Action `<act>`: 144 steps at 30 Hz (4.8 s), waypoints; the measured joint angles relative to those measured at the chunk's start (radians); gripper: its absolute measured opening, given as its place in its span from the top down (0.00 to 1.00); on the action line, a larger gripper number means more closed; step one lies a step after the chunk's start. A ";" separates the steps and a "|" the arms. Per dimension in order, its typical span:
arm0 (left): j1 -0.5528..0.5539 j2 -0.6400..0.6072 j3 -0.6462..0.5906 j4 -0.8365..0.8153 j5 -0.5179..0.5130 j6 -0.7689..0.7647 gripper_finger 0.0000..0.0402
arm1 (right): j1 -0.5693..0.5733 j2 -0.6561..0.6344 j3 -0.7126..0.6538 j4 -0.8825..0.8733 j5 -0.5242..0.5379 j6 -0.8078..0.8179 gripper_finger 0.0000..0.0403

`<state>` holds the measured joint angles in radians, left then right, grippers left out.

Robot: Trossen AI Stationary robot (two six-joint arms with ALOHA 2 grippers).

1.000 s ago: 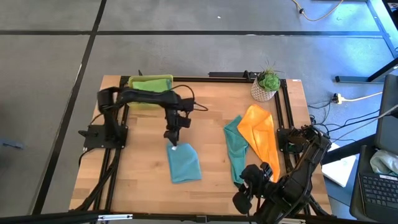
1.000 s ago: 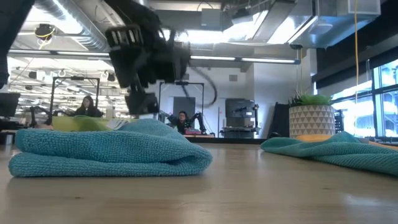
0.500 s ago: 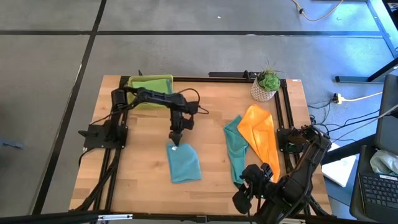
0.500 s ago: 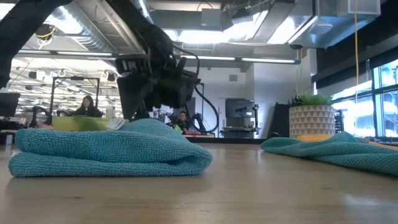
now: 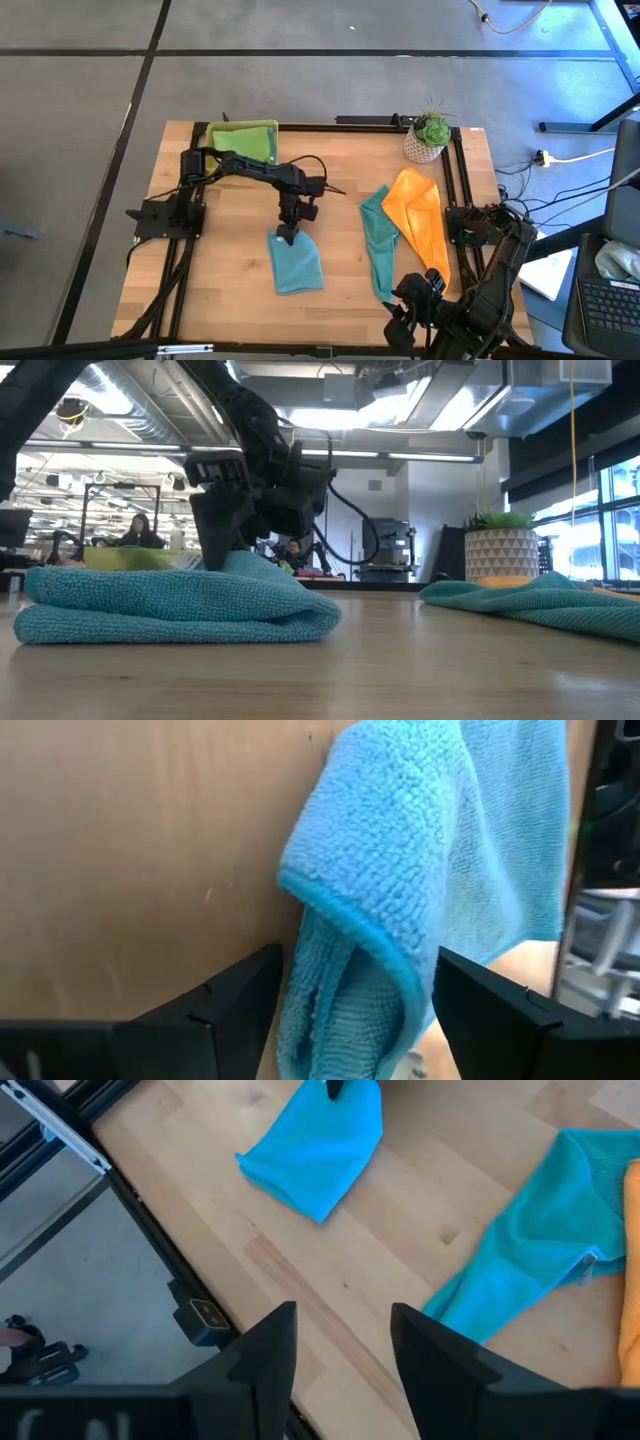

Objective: Fold microfiber towels
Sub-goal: Put the folded blue towel into the yellow bin

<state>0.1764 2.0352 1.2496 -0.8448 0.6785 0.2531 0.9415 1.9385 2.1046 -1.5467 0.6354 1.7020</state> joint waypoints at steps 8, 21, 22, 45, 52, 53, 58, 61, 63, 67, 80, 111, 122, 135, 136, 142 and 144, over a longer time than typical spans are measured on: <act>-0.054 -0.005 -0.037 0.114 -0.034 -0.166 0.38 | 0.030 0.000 0.000 -0.007 0.000 0.000 0.59; -0.103 -0.002 -0.040 0.147 -0.117 -0.243 0.85 | 0.061 0.000 0.000 -0.023 -0.007 0.000 0.59; -0.093 -0.001 -0.040 0.139 -0.115 -0.244 0.92 | 0.064 0.000 0.000 -0.023 -0.008 0.000 0.59; 0.561 -0.503 -0.060 -0.273 -0.405 -0.100 1.00 | 0.035 -0.003 0.001 -0.026 -0.010 -0.114 0.59; 0.790 -0.615 -0.122 -0.257 -0.351 -0.086 1.00 | -0.015 -0.036 0.001 -0.026 -0.008 -0.195 0.59; 0.817 -0.629 -0.125 -0.239 -0.339 -0.086 1.00 | -0.023 -0.042 0.001 -0.026 -0.004 -0.214 0.59; 0.937 -0.662 -0.126 -0.160 -0.302 -0.094 1.00 | -0.073 -0.067 0.001 -0.026 0.003 -0.318 0.59; 1.001 -0.647 -0.126 -0.160 -0.314 -0.095 1.00 | -0.109 -0.075 0.001 -0.026 0.003 -0.364 0.59; 1.035 -0.621 -0.126 -0.162 -0.338 -0.111 1.00 | -0.130 -0.082 0.001 -0.026 0.003 -0.388 0.59; 1.099 -0.574 -0.126 -0.141 -0.356 -0.153 1.00 | -0.166 -0.091 0.001 -0.025 0.003 -0.419 0.59; 1.115 -0.509 -0.131 -0.026 -0.365 -0.339 1.00 | -0.206 -0.092 0.001 -0.024 -0.009 -0.418 0.59; 1.084 -0.520 0.048 -0.253 -0.444 0.017 0.65 | -0.200 -0.102 0.000 -0.024 -0.033 -0.423 0.59; 0.933 -0.520 0.119 -0.264 -0.508 0.368 0.65 | -0.200 -0.108 0.000 -0.024 -0.025 -0.419 0.59; 0.661 -0.516 -0.090 -0.044 -1.284 0.198 0.70 | -0.191 -0.108 0.000 -0.024 -0.024 -0.397 0.59; 0.660 -0.516 -0.078 -0.036 -1.265 0.203 0.70 | -0.189 -0.108 0.000 -0.024 -0.024 -0.397 0.59; 0.703 -0.477 -0.066 0.072 -1.283 0.248 0.70 | -0.185 -0.108 0.000 -0.024 -0.025 -0.397 0.59; 0.728 -0.434 -0.067 0.065 -1.325 0.208 0.70 | -0.185 -0.108 0.000 -0.022 -0.025 -0.395 0.59</act>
<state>0.9045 1.6013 1.1828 -0.7798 -0.6469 0.4610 0.7567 1.8301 2.1044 -1.5691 0.6100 1.3065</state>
